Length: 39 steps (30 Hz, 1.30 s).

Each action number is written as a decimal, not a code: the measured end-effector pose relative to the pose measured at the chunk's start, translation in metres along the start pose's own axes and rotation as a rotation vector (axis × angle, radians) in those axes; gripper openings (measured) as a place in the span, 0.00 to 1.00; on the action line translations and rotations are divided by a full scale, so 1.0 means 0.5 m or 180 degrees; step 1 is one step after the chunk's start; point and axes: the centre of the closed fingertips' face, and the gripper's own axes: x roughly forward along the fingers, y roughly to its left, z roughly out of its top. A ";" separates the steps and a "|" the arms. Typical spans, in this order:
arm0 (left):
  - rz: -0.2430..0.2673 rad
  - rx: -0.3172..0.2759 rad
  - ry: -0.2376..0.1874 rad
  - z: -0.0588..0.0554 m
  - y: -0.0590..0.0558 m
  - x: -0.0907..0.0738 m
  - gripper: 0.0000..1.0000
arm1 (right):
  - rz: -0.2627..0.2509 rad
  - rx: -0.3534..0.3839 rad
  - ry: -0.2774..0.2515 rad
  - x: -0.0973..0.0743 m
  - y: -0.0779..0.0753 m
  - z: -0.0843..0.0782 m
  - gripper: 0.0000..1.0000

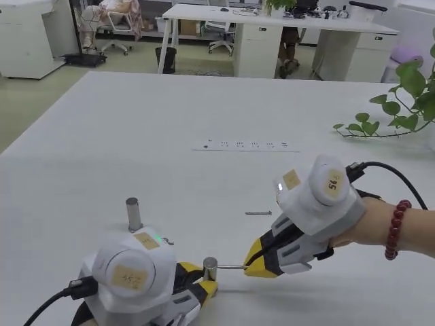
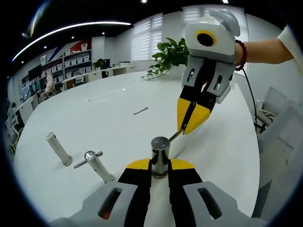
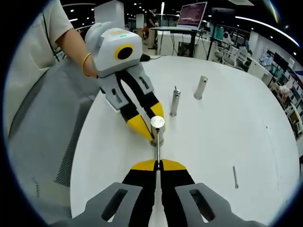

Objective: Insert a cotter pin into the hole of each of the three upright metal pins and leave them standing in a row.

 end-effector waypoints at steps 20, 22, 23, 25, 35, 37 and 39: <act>0.0018 -0.0038 -0.0010 0.002 0.001 0.003 0.11 | -0.0008 -0.0021 -0.0058 0.001 0.003 0.021 0.03; 0.0019 -0.0071 -0.0018 0.002 0.001 0.004 0.11 | -0.0009 -0.0028 -0.0058 0.003 0.003 0.026 0.03; 0.0019 -0.0077 -0.0021 0.002 0.001 0.004 0.11 | -0.0014 -0.0037 -0.0056 0.004 0.003 0.028 0.03; 0.0026 -0.0080 -0.0030 0.002 0.001 0.004 0.11 | -0.0011 -0.0040 -0.0058 0.007 0.002 0.031 0.03; 0.0050 -0.0099 -0.0040 0.003 -0.002 0.005 0.11 | -0.0019 -0.0027 -0.0091 0.021 0.002 0.047 0.03; 0.0071 -0.0087 -0.0024 0.002 -0.002 0.007 0.11 | -0.0021 -0.0019 -0.0097 0.022 0.003 0.048 0.03; 0.0081 -0.0084 -0.0013 0.001 -0.001 0.009 0.11 | -0.0026 -0.0018 -0.0101 0.023 0.002 0.049 0.03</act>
